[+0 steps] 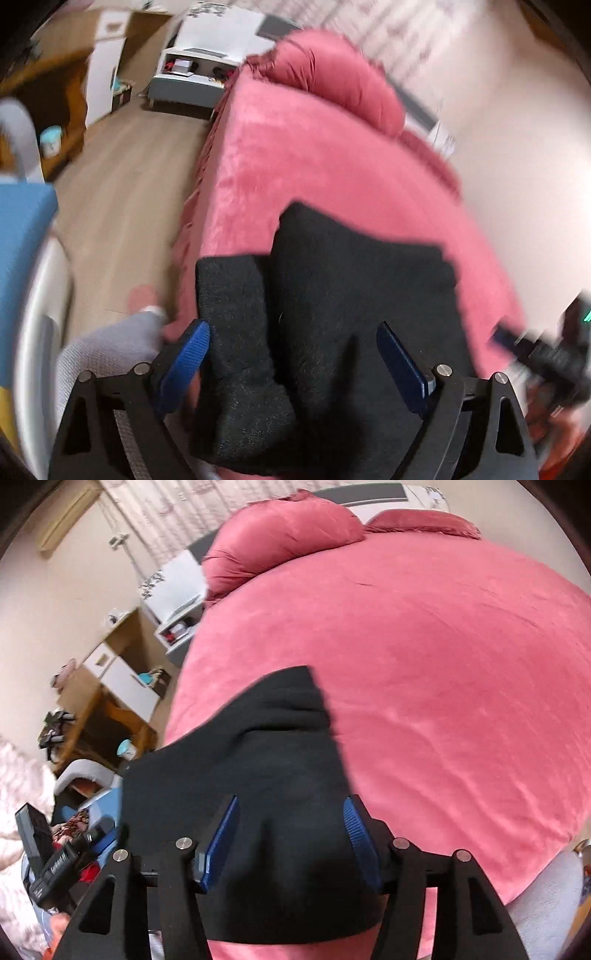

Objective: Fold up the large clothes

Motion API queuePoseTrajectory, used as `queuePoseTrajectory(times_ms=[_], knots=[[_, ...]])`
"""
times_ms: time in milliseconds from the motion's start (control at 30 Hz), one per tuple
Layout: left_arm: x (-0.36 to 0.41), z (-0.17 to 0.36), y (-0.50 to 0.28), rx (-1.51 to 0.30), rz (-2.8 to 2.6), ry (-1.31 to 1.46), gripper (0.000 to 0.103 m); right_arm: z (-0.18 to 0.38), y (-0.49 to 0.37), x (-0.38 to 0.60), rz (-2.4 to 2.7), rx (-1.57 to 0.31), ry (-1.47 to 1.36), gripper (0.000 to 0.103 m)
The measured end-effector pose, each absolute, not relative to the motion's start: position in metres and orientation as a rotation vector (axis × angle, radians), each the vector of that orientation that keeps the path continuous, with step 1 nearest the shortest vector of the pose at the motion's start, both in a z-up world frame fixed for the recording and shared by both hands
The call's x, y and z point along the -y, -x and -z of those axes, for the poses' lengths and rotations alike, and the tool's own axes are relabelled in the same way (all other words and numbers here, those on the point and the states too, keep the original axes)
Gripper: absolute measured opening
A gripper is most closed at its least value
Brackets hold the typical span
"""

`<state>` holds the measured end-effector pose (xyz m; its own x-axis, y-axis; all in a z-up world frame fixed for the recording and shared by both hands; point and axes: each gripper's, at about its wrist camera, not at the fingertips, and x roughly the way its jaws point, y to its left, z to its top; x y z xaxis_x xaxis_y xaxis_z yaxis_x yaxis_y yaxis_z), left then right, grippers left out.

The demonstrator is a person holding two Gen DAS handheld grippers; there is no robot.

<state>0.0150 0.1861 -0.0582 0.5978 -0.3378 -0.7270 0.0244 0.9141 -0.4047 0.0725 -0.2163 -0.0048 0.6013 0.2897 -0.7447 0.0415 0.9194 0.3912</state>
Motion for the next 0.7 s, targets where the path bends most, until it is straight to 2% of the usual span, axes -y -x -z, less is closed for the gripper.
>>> queuePoseTrajectory(times_ms=[100, 133, 167, 200, 233, 367, 467, 533, 700], knots=[[-0.188, 0.063, -0.018, -0.950, 0.217, 0.422, 0.091, 0.004, -0.095, 0.230, -0.177, -0.870, -0.355, 0.056], [-0.192, 0.062, -0.017, -0.946, 0.226, 0.459, 0.091, 0.008, -0.107, 0.233, -0.187, -0.881, -0.330, 0.051], [-0.195, 0.059, -0.016, -0.933, 0.235, 0.482, 0.091, 0.014, -0.121, 0.232, -0.204, -0.907, -0.297, 0.040], [-0.197, 0.055, -0.013, -0.920, 0.248, 0.497, 0.090, 0.020, -0.134, 0.225, -0.226, -0.934, -0.246, 0.033], [-0.198, 0.050, -0.012, -0.908, 0.261, 0.502, 0.088, 0.024, -0.143, 0.222, -0.228, -0.944, -0.201, 0.030], [-0.195, 0.047, -0.019, -0.962, 0.243, 0.464, 0.087, 0.036, -0.176, 0.224, -0.295, -0.959, -0.150, 0.030], [-0.186, 0.057, -0.023, -1.019, 0.230, 0.425, 0.091, 0.042, -0.182, 0.222, -0.379, -0.948, -0.129, 0.030], [-0.181, 0.060, -0.025, -1.031, 0.229, 0.421, 0.095, 0.048, -0.181, 0.220, -0.420, -0.934, -0.087, 0.030], [-0.187, 0.054, -0.017, -1.006, 0.260, 0.455, 0.095, 0.045, -0.173, 0.232, -0.491, -0.931, -0.119, 0.030]])
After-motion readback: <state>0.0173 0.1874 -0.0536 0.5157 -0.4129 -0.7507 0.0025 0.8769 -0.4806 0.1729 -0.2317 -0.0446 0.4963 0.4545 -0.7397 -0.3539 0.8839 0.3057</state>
